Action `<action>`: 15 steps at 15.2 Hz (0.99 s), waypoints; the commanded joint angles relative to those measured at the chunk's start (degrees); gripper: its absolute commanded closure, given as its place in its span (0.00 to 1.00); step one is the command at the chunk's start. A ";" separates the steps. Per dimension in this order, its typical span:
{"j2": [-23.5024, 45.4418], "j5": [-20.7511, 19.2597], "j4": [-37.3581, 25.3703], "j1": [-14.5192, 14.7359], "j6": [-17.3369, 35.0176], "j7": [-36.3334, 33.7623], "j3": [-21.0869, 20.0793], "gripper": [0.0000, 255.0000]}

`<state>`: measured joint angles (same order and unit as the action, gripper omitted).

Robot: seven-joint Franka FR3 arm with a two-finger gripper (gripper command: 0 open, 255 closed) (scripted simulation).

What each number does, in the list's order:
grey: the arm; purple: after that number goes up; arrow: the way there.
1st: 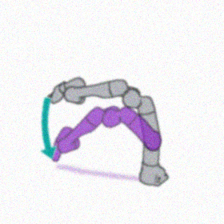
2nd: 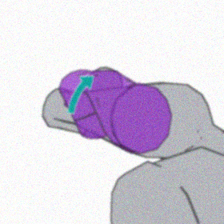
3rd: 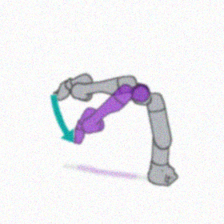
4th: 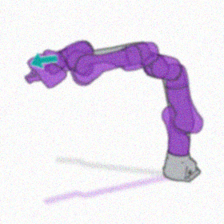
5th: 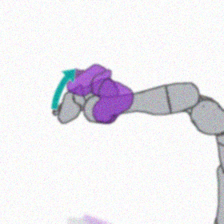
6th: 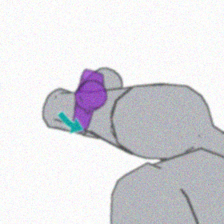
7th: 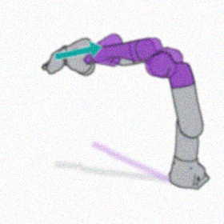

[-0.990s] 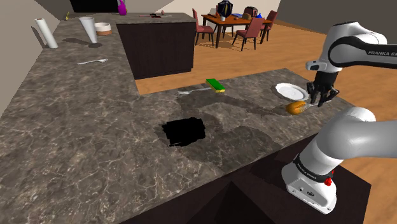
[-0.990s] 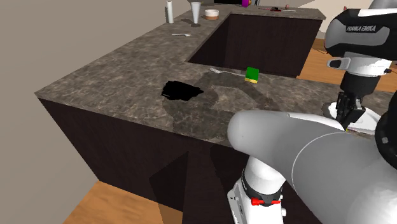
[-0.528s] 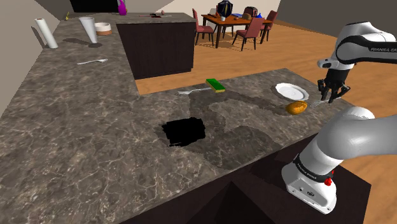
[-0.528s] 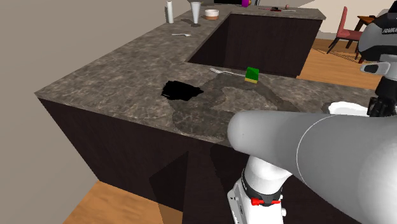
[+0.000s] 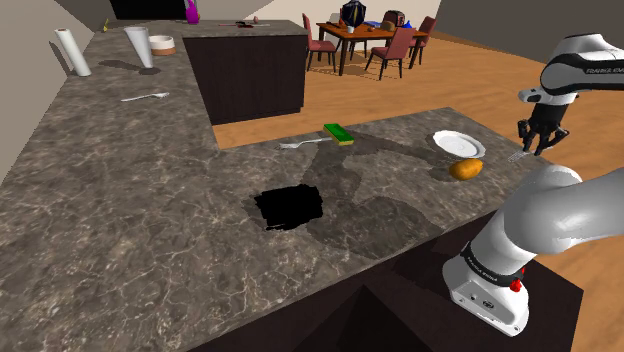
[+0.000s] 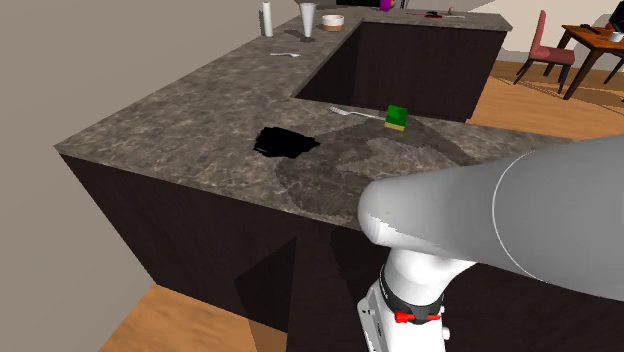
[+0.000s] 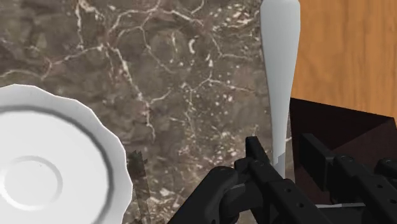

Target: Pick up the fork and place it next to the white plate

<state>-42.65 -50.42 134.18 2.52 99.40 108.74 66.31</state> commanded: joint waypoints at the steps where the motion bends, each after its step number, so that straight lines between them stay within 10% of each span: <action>1: 2.08 -0.25 -4.43 3.27 0.82 2.84 4.67 1.00; 10: 3.73 -2.00 -24.15 22.78 0.67 11.99 26.20 1.00; 15: 2.48 -3.97 -22.37 23.92 3.04 10.50 28.63 1.00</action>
<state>-39.95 -53.97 111.32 26.31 101.88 119.56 94.49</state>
